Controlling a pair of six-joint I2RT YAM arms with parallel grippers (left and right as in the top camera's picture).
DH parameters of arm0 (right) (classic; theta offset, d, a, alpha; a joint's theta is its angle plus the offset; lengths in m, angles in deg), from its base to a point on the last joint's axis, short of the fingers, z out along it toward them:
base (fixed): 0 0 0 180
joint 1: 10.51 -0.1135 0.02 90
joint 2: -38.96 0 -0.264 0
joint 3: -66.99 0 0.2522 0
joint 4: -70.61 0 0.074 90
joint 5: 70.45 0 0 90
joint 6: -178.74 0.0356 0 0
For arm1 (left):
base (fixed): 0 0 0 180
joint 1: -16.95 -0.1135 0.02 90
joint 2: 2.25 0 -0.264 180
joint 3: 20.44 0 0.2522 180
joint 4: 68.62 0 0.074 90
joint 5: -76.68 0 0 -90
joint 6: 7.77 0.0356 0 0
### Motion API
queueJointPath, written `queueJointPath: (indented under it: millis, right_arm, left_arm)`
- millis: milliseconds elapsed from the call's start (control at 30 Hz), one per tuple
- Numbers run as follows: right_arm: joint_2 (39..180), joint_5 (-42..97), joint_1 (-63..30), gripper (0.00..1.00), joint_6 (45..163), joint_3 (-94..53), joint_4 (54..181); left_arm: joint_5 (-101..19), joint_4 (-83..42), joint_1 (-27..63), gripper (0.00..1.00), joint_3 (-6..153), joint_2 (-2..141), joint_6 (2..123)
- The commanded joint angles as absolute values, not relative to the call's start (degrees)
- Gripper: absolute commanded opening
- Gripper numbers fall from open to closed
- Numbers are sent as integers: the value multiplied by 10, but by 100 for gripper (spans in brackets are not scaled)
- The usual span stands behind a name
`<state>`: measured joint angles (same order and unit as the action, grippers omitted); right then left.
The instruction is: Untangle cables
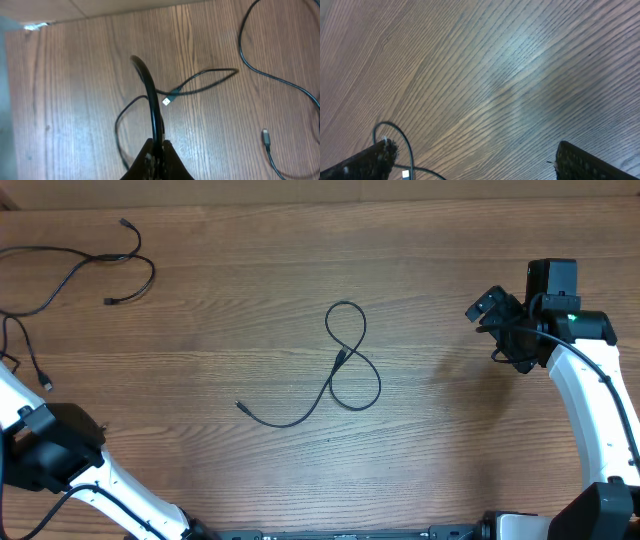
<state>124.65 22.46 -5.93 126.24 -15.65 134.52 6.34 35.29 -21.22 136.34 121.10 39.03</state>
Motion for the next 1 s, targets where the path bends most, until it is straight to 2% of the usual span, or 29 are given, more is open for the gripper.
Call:
queueJointPath:
  millis: [0, 133, 667, 767, 967]
  right_arm:
    - [1238, 220, -56, 100, 1262, -157, 1342]
    - [1238, 220, -56, 100, 1262, -157, 1342]
    - [1238, 220, -56, 100, 1262, -157, 1342]
    - [1238, 220, -56, 100, 1262, -157, 1342]
    - [1238, 220, -56, 100, 1262, -157, 1342]
  left_arm:
    - [33, 327, -217, 5, 1318, 1214, 370]
    - [1, 288, -217, 4, 1272, 1214, 370]
    - [13, 185, -263, 5, 1078, 1219, 374]
    - [19, 174, -274, 8, 1047, 1220, 375]
    - [7, 156, -281, 24, 1032, 1220, 439]
